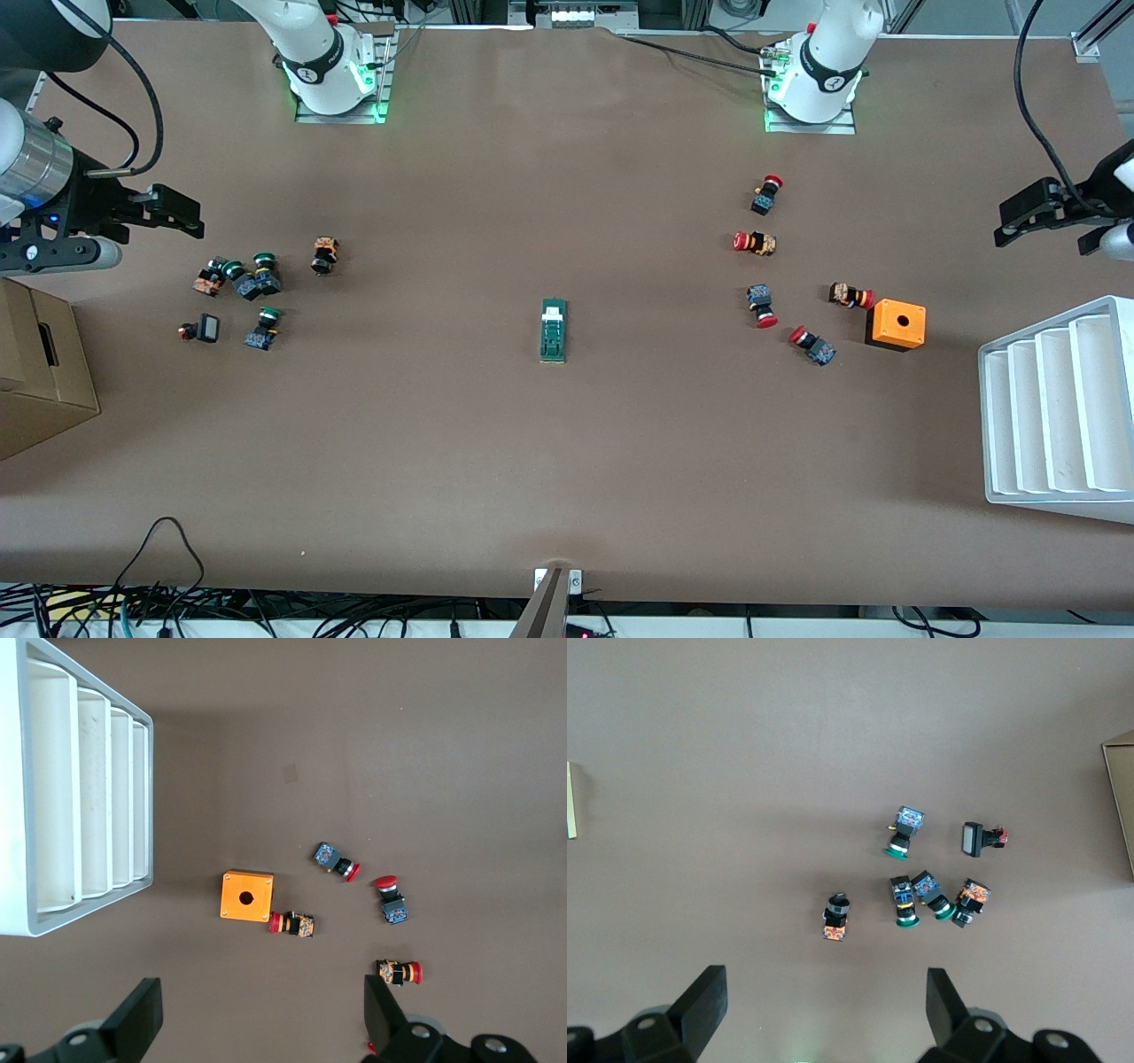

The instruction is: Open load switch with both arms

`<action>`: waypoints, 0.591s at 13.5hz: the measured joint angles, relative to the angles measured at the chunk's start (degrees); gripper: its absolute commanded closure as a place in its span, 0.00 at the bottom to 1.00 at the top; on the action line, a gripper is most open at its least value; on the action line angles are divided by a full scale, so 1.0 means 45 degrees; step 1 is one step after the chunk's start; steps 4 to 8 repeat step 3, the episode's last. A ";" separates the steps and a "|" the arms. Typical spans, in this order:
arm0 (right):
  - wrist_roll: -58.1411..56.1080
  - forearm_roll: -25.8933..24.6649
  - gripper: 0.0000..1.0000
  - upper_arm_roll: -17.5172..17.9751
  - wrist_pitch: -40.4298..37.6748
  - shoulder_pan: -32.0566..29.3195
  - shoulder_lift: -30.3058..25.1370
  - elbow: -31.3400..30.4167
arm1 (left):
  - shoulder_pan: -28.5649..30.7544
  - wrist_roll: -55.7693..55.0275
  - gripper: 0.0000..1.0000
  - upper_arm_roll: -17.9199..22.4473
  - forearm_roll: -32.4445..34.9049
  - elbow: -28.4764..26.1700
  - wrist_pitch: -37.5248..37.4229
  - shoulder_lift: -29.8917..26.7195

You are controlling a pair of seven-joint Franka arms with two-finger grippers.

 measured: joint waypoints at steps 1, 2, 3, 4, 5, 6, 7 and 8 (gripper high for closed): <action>-0.0002 0.0000 0.01 0.0000 0.0000 -0.0001 0.0000 0.0001 | 0.0000 0.0002 0.00 0.0000 0.0003 -0.0130 -0.0005 -0.0158; -0.0005 0.0000 0.01 0.0000 0.0000 -0.0002 0.0000 0.0002 | 0.0000 0.0005 0.00 0.0000 0.0006 -0.0366 -0.0005 -0.0358; -0.0010 0.0000 0.01 0.0000 -0.0001 -0.0003 0.0000 0.0003 | 0.0000 0.0007 0.00 0.0001 0.0007 -0.0578 -0.0003 -0.0521; -0.0010 0.0000 0.01 0.0000 -0.0001 -0.0003 0.0000 0.0003 | 0.0000 0.0007 0.00 0.0001 0.0007 -0.0578 -0.0003 -0.0521; -0.0010 0.0000 0.01 0.0000 -0.0001 -0.0003 0.0000 0.0003 | 0.0000 0.0007 0.00 0.0001 0.0007 -0.0578 -0.0003 -0.0521; -0.0010 0.0000 0.01 0.0000 -0.0001 -0.0003 0.0000 0.0003 | 0.0000 0.0007 0.00 0.0001 0.0007 -0.0578 -0.0003 -0.0521; -0.0010 0.0000 0.01 0.0000 -0.0001 -0.0003 0.0000 0.0003 | 0.0000 0.0007 0.00 0.0001 0.0007 -0.0578 -0.0003 -0.0521; -0.0010 0.0000 0.01 0.0000 -0.0001 -0.0003 0.0000 0.0003 | 0.0000 0.0007 0.00 0.0001 0.0007 -0.0578 -0.0003 -0.0521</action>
